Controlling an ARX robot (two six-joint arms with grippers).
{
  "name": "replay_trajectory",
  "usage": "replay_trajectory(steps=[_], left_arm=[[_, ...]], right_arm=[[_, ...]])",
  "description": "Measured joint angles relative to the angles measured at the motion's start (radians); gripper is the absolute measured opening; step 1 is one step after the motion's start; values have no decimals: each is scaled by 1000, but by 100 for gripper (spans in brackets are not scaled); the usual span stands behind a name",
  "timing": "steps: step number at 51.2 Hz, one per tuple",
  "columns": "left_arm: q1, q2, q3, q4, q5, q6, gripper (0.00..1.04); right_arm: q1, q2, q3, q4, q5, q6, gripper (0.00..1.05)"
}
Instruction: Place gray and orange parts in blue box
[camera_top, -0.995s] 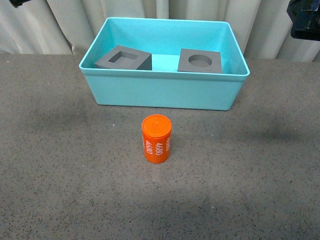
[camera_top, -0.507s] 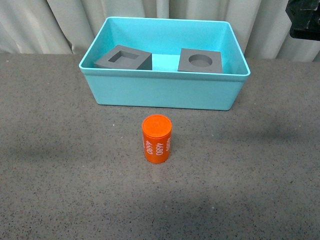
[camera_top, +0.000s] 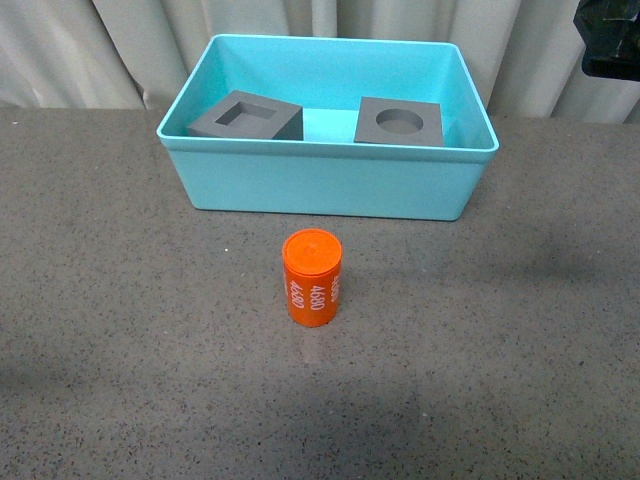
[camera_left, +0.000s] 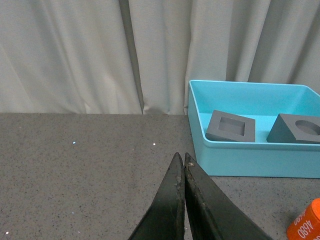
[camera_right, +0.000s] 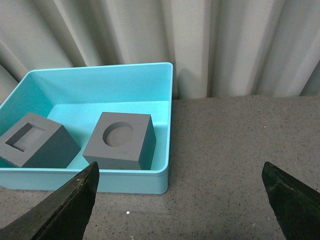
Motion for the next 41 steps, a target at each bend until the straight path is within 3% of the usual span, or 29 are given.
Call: replay_trajectory(steps=[41], left_arm=[[0, -481, -6, -443, 0, 0, 4]], right_arm=[[0, 0, 0, 0, 0, 0, 95]])
